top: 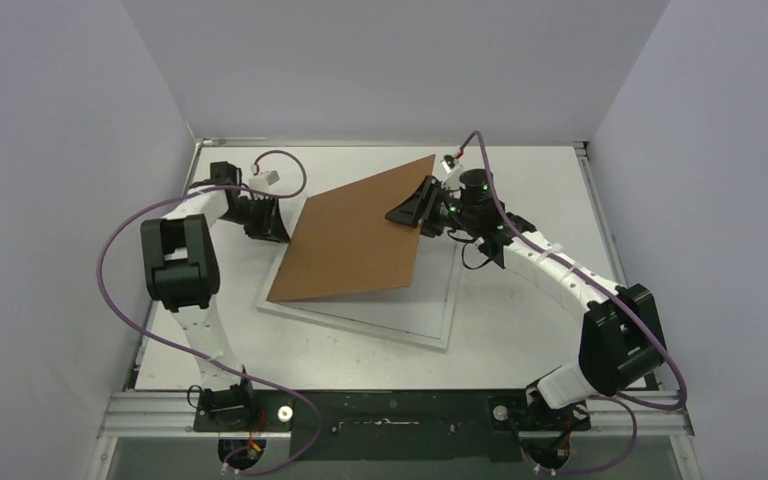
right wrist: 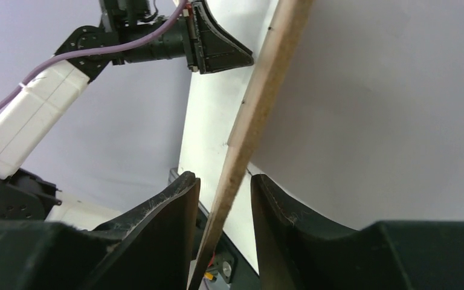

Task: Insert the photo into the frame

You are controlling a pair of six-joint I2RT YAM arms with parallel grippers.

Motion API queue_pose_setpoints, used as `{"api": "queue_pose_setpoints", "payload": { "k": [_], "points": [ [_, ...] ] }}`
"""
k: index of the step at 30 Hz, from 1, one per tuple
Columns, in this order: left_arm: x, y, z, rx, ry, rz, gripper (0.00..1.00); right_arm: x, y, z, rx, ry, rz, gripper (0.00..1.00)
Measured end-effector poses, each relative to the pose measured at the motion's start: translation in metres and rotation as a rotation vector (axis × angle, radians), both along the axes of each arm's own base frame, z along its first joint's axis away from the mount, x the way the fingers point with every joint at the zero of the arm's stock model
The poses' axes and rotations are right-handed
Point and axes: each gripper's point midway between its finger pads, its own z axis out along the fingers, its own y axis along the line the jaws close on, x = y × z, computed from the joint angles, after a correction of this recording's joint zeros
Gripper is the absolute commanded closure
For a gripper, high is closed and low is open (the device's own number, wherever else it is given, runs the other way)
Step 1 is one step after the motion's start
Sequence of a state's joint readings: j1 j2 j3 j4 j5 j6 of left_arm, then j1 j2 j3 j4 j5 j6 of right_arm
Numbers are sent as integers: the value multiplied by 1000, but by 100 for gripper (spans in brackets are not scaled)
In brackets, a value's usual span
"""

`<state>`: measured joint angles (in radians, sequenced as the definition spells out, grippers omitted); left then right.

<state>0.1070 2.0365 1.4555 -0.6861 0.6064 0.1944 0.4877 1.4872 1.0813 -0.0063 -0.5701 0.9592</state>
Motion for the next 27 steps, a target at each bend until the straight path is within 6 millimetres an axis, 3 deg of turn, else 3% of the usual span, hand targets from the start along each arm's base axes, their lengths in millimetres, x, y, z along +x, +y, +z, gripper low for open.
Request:
{"api": "queue_pose_setpoints", "payload": {
  "k": [5, 11, 15, 24, 27],
  "points": [
    [-3, 5, 8, -43, 30, 33, 62, 1, -7, 21, 55, -34, 3, 95],
    [21, 27, 42, -88, -40, 93, 58, 4, -21, 53, 124, -89, -7, 95],
    [25, 40, 58, -107, -70, 127, 57, 11, -31, 74, 183, -117, -19, 95],
    [21, 44, 69, -139, -74, 143, 58, 40, -65, 134, 388, -203, -118, 95],
    [21, 43, 70, -146, -75, 141, 59, 53, -82, 140, 404, -228, -185, 95]
  ]
}}
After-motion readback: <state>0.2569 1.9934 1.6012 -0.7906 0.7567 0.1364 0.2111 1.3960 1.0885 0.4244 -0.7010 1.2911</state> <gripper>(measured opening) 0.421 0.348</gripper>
